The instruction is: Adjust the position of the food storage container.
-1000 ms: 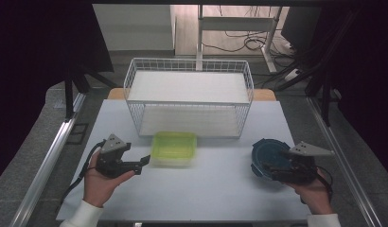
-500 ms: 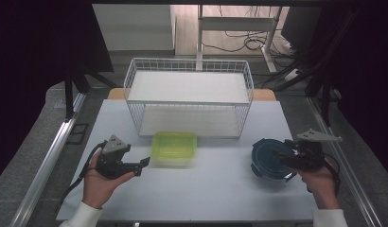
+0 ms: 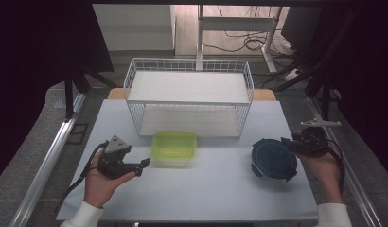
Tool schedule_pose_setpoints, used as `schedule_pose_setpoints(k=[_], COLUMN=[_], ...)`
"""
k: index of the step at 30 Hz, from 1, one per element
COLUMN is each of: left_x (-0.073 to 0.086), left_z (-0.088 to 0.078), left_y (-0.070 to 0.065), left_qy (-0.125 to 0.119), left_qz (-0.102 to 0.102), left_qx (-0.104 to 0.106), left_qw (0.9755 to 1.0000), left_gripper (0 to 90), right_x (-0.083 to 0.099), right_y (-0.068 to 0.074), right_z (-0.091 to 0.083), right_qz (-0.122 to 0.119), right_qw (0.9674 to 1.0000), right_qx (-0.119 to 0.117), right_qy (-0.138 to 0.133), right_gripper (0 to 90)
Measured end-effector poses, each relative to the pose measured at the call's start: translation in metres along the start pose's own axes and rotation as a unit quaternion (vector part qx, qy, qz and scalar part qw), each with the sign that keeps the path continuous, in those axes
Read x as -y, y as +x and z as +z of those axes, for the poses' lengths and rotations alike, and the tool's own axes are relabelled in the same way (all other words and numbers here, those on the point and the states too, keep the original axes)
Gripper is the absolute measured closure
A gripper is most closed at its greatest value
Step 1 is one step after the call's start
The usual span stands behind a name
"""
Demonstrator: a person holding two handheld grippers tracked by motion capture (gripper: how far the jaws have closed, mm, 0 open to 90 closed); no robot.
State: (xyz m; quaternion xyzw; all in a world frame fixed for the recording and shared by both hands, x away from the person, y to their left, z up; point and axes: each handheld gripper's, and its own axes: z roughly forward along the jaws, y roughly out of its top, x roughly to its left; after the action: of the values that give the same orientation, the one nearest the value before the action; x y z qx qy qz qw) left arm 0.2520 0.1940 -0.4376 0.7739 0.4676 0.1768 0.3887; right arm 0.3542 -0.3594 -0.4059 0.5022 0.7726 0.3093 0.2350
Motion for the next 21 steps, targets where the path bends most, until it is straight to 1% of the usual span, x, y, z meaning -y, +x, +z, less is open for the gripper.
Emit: schedule_pose_setpoints(k=[1,2,3,4,5,6,8,9,11,12,13,16,17,18,19,20,21], left_x=[0.000,0.001,0.001,0.001,0.001,0.002,0.002,0.003,0.004,0.004,0.004,0.004,0.004,0.005,0.005,0.005,0.005], left_z=[0.000,0.000,0.000,0.000,-0.002,-0.002,-0.003,-0.002,-0.002,-0.002,-0.001,0.001,0.001,0.002,0.002,0.002,0.002], left_y=[0.000,0.000,0.000,0.000,0.000,0.000,0.000,0.000,0.000,0.000,-0.001,-0.001,-0.001,-0.002,-0.002,-0.002,-0.002], left_qy=[0.000,0.002,0.001,0.001,-0.001,-0.002,-0.003,-0.002,0.000,0.002,0.003,0.006,0.008,0.009,0.009,0.009,0.009], left_qz=[-0.001,-0.003,-0.005,-0.005,-0.006,-0.008,-0.011,-0.012,-0.010,-0.008,-0.007,-0.004,-0.003,-0.002,-0.002,-0.002,-0.002], left_qx=[0.000,-0.001,-0.001,-0.001,-0.001,-0.002,-0.004,-0.006,-0.007,-0.008,-0.008,-0.011,-0.012,-0.012,-0.011,-0.012,-0.012], left_qw=[1.0000,1.0000,1.0000,1.0000,1.0000,1.0000,0.9999,0.9999,0.9999,0.9999,0.9999,0.9999,0.9999,0.9999,0.9999,0.9999,0.9999], left_gripper=[17.3,17.3,17.3,17.3,17.3,17.2,17.1,17.1,17.1,17.1,17.1,17.1,17.1,17.0,17.0,17.0,16.9], right_x=[0.000,0.001,0.001,0.001,0.003,0.004,0.004,0.006,0.007,0.008,0.010,0.015,0.015,0.019,0.019,0.023,0.023], right_y=[-0.003,-0.011,-0.014,-0.014,-0.022,-0.025,-0.028,-0.034,-0.035,-0.037,-0.038,-0.039,-0.039,-0.040,-0.040,-0.040,-0.040], right_z=[0.002,0.005,0.006,0.006,0.008,0.009,0.010,0.013,0.016,0.019,0.028,0.040,0.040,0.046,0.046,0.051,0.051], right_qz=[0.001,0.002,0.004,0.004,0.007,0.008,0.009,0.012,0.012,0.008,-0.004,-0.022,-0.022,-0.033,-0.033,-0.044,-0.044], right_qw=[1.0000,0.9999,0.9998,0.9998,0.9995,0.9994,0.9993,0.9987,0.9984,0.9979,0.9963,0.9939,0.9939,0.9925,0.9925,0.9909,0.9909], right_qx=[0.004,0.008,0.010,0.010,0.017,0.018,0.021,0.028,0.032,0.036,0.047,0.048,0.048,0.045,0.045,0.038,0.038], right_qy=[0.005,0.014,0.019,0.019,0.026,0.029,0.031,0.040,0.045,0.053,0.072,0.097,0.097,0.109,0.109,0.122,0.122], right_gripper=[50.5,52.6,53.6,53.6,56.9,58.0,59.1,61.3,61.6,62.7,67.0,74.4,74.4,78.8,78.8,84.2,84.2])
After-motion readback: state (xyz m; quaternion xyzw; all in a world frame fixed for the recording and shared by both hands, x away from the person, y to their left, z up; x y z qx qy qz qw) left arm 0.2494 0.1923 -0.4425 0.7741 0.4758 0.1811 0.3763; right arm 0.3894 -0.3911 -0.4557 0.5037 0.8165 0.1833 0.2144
